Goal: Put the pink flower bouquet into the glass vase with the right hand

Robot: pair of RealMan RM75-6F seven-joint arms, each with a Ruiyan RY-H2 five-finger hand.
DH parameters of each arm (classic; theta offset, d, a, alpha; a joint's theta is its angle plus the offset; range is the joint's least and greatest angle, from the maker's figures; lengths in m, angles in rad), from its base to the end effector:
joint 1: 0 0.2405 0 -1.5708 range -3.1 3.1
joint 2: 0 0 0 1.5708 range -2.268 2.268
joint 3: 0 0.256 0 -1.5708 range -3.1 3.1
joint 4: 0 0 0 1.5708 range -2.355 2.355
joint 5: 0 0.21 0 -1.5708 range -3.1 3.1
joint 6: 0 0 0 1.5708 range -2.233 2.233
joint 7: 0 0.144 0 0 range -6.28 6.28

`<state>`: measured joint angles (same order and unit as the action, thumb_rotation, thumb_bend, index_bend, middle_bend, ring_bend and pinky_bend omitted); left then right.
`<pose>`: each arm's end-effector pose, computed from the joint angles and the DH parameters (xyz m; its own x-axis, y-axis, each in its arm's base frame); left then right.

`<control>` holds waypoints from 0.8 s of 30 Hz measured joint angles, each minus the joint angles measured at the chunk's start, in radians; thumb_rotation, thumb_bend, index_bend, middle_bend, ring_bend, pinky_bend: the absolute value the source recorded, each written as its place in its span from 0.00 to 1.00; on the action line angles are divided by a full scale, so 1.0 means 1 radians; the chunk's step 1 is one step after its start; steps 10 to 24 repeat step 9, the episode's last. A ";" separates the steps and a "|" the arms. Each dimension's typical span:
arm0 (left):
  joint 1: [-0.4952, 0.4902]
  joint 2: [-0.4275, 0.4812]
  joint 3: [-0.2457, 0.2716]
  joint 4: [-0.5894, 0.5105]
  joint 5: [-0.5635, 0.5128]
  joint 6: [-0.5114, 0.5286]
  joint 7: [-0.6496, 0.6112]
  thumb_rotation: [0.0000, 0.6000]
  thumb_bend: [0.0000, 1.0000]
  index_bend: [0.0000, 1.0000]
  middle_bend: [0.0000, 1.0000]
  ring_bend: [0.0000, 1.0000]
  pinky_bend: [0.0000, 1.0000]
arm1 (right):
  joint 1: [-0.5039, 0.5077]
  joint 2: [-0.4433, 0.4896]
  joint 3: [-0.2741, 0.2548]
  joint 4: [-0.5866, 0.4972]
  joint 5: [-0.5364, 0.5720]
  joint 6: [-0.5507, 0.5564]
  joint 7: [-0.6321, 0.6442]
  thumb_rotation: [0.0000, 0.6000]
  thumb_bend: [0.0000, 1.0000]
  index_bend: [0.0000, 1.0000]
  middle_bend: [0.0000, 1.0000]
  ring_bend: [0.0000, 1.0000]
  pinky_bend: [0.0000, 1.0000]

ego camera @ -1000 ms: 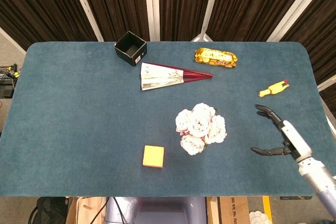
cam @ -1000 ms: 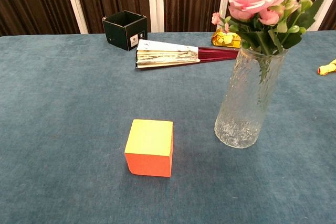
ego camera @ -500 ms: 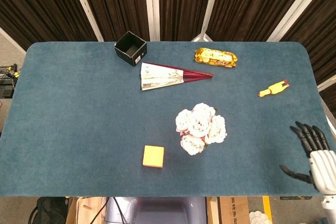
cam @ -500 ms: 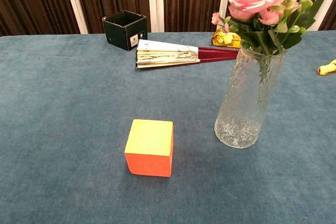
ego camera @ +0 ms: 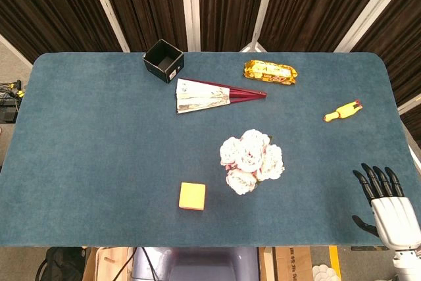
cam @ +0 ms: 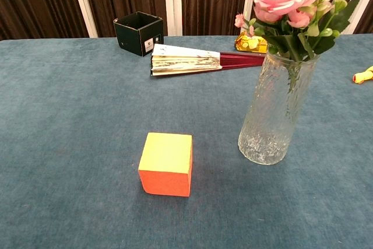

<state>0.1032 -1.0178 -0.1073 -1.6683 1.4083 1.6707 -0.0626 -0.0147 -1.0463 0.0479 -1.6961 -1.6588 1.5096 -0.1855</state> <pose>-0.3311 0.1282 0.2233 0.4067 -0.1721 0.8972 0.9020 0.2317 -0.3644 -0.2937 -0.1490 0.1683 0.5559 -0.0040 0.8312 -0.8286 -0.0824 0.5538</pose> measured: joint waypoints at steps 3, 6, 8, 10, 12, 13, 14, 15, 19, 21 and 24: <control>-0.001 -0.001 -0.003 0.001 -0.008 -0.004 -0.002 1.00 0.25 0.09 0.00 0.00 0.02 | -0.001 -0.013 0.009 -0.002 0.032 0.007 -0.032 1.00 0.04 0.13 0.08 0.05 0.00; -0.003 -0.001 -0.002 0.001 -0.009 -0.009 0.004 1.00 0.25 0.09 0.00 0.00 0.02 | -0.009 -0.022 0.019 -0.005 0.053 0.027 -0.062 1.00 0.04 0.13 0.07 0.05 0.00; -0.003 0.000 -0.001 -0.001 -0.009 -0.009 0.006 1.00 0.25 0.09 0.00 0.00 0.02 | -0.015 -0.023 0.023 -0.012 0.070 0.040 -0.075 1.00 0.04 0.13 0.08 0.05 0.00; -0.002 0.000 -0.001 -0.001 -0.011 -0.008 0.006 1.00 0.25 0.09 0.00 0.00 0.02 | -0.020 -0.022 0.026 -0.018 0.081 0.048 -0.078 1.00 0.04 0.13 0.08 0.05 0.00; -0.002 0.000 -0.001 -0.001 -0.011 -0.008 0.006 1.00 0.25 0.09 0.00 0.00 0.02 | -0.020 -0.022 0.026 -0.018 0.081 0.048 -0.078 1.00 0.04 0.13 0.08 0.05 0.00; -0.002 0.000 -0.001 -0.001 -0.011 -0.008 0.006 1.00 0.25 0.09 0.00 0.00 0.02 | -0.020 -0.022 0.026 -0.018 0.081 0.048 -0.078 1.00 0.04 0.13 0.08 0.05 0.00; -0.002 0.000 -0.001 -0.001 -0.011 -0.008 0.006 1.00 0.25 0.09 0.00 0.00 0.02 | -0.020 -0.022 0.026 -0.018 0.081 0.048 -0.078 1.00 0.04 0.13 0.08 0.05 0.00; -0.002 0.000 -0.001 -0.001 -0.011 -0.008 0.006 1.00 0.25 0.09 0.00 0.00 0.02 | -0.020 -0.022 0.026 -0.018 0.081 0.048 -0.078 1.00 0.04 0.13 0.08 0.05 0.00; -0.002 0.000 -0.001 -0.001 -0.011 -0.008 0.006 1.00 0.25 0.09 0.00 0.00 0.02 | -0.020 -0.022 0.026 -0.018 0.081 0.048 -0.078 1.00 0.04 0.13 0.08 0.05 0.00; -0.002 0.000 -0.001 -0.001 -0.011 -0.008 0.006 1.00 0.25 0.09 0.00 0.00 0.02 | -0.020 -0.022 0.026 -0.018 0.081 0.048 -0.078 1.00 0.04 0.13 0.08 0.05 0.00; -0.002 0.000 -0.001 -0.001 -0.011 -0.008 0.006 1.00 0.25 0.09 0.00 0.00 0.02 | -0.020 -0.022 0.026 -0.018 0.081 0.048 -0.078 1.00 0.04 0.13 0.08 0.05 0.00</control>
